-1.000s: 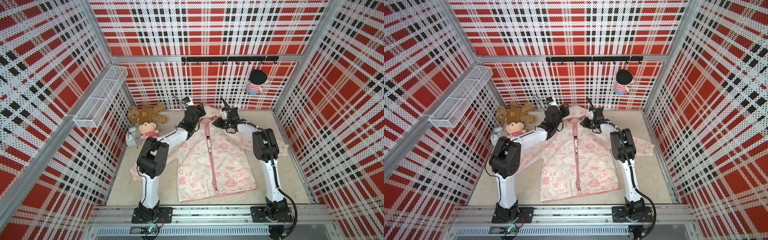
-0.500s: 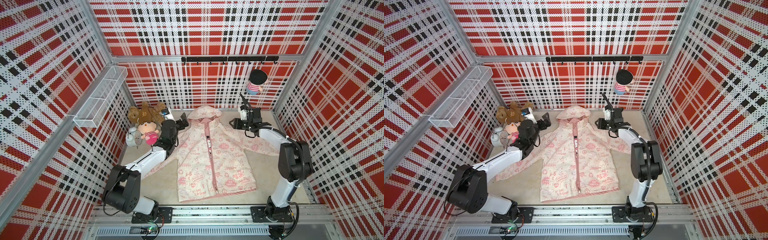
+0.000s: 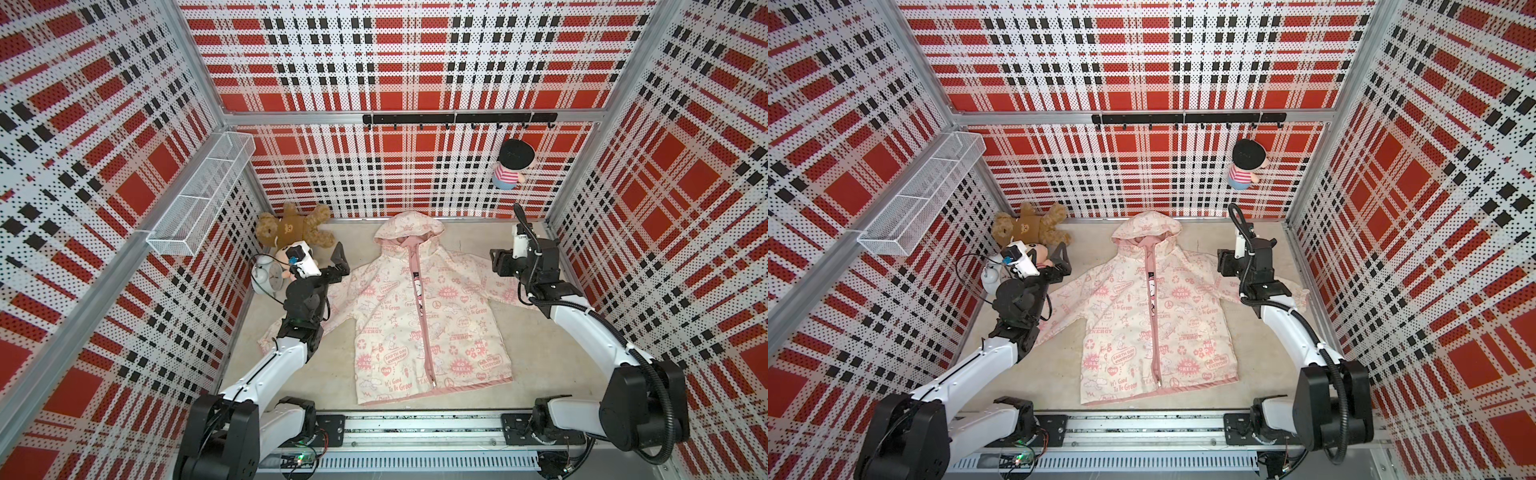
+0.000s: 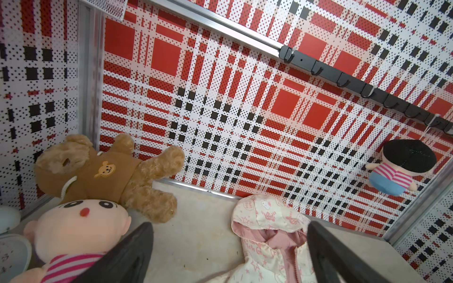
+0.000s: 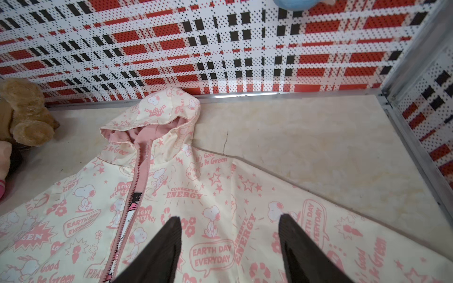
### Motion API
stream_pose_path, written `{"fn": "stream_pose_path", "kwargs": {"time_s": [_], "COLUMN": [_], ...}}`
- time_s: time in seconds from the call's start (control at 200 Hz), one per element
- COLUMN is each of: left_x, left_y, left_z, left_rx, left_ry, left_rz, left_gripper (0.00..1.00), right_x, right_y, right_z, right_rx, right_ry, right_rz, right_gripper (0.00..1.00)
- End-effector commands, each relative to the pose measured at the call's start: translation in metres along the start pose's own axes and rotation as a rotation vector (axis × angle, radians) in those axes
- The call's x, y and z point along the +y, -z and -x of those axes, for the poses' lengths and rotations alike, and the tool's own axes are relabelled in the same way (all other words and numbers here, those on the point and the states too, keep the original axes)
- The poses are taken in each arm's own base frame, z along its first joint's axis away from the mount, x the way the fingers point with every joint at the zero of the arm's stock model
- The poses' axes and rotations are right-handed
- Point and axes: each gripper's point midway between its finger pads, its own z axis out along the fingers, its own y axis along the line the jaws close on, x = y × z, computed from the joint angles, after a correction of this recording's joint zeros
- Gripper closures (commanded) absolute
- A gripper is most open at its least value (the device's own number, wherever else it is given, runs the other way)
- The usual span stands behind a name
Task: Unzip the jacket
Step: Reset both arms
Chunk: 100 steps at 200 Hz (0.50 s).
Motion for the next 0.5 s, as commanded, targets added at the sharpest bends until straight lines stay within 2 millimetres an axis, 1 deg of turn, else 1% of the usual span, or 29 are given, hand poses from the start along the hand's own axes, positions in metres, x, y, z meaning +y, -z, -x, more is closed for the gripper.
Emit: {"fn": "stream_pose_path", "kwargs": {"time_s": [0.0, 0.015, 0.02, 0.025, 0.03, 0.035, 0.05, 0.055, 0.06, 0.07, 0.09, 0.155, 0.205, 0.251, 0.306, 0.316, 0.331, 0.356, 0.411, 0.451, 0.496], "left_x": [0.020, 0.023, 0.024, 0.025, 0.026, 0.028, 0.032, 0.033, 0.034, 0.037, 0.041, 0.060, 0.075, 0.088, 0.101, 0.103, 0.106, 0.113, 0.121, 0.129, 0.136], "left_y": [0.019, 0.022, 0.023, 0.024, 0.025, 0.027, 0.030, 0.031, 0.032, 0.034, 0.037, 0.046, 0.050, 0.052, 0.056, 0.056, 0.058, 0.060, 0.066, 0.072, 0.080], "left_z": [0.006, 0.007, 0.008, 0.008, 0.009, 0.010, 0.010, 0.011, 0.013, 0.013, 0.016, 0.019, 0.018, 0.016, 0.012, 0.011, 0.009, 0.007, -0.002, -0.008, -0.016], "left_rx": [-0.082, -0.099, -0.106, -0.111, -0.119, -0.126, -0.139, -0.149, -0.158, -0.169, -0.191, -0.229, -0.238, -0.241, -0.233, -0.233, -0.233, -0.232, -0.222, -0.218, -0.218], "left_ry": [-0.035, -0.037, -0.038, -0.039, -0.040, -0.041, -0.041, -0.039, -0.037, -0.036, -0.032, -0.020, -0.016, -0.005, -0.016, -0.015, -0.010, -0.004, -0.008, -0.004, 0.010], "left_rz": [0.091, 0.100, 0.103, 0.105, 0.110, 0.114, 0.125, 0.129, 0.132, 0.138, 0.149, 0.211, 0.265, 0.309, 0.358, 0.369, 0.384, 0.408, 0.442, 0.475, 0.507], "left_gripper": [0.02, 0.02, 0.02, 0.02, 0.02, 0.02, 0.02, 0.02, 0.02, 0.02, 0.02, 0.02, 0.02, 0.02, 0.02, 0.02, 0.02, 0.02, 0.02, 0.02, 0.02], "right_x": [-0.034, -0.036, -0.036, -0.037, -0.037, -0.038, -0.039, -0.040, -0.041, -0.042, -0.044, -0.054, -0.067, -0.075, -0.079, -0.082, -0.084, -0.083, -0.082, -0.084, -0.086], "right_y": [0.002, 0.004, 0.004, 0.005, 0.005, 0.006, 0.007, 0.007, 0.008, 0.009, 0.011, 0.014, 0.015, 0.015, 0.015, 0.016, 0.015, 0.016, 0.015, 0.015, 0.011], "right_z": [-0.022, -0.023, -0.021, -0.024, -0.024, -0.024, -0.023, -0.026, -0.023, -0.025, -0.023, -0.024, -0.029, -0.033, -0.041, -0.039, -0.043, -0.036, -0.035, -0.029, -0.031], "right_rx": [-0.065, -0.088, -0.099, -0.097, -0.108, -0.116, -0.142, -0.142, -0.156, -0.164, -0.199, -0.248, -0.253, -0.273, -0.298, -0.313, -0.315, -0.347, -0.343, -0.374, -0.342], "right_ry": [-0.084, -0.087, -0.088, -0.088, -0.088, -0.088, -0.088, -0.089, -0.089, -0.089, -0.087, -0.099, -0.113, -0.108, -0.089, -0.087, -0.083, -0.064, -0.024, -0.006, 0.009], "right_rz": [-0.096, -0.099, -0.099, -0.100, -0.099, -0.098, -0.098, -0.102, -0.101, -0.105, -0.110, -0.151, -0.219, -0.254, -0.270, -0.286, -0.292, -0.289, -0.288, -0.298, -0.310], "right_gripper": [0.28, 0.19, 0.14, 0.12, 0.06, 0.03, 0.00, 0.00, 0.00, 0.00, 0.00, 0.00, 0.00, 0.00, 0.00, 0.00, 0.00, 0.00, 0.00, 0.00, 0.00]}}
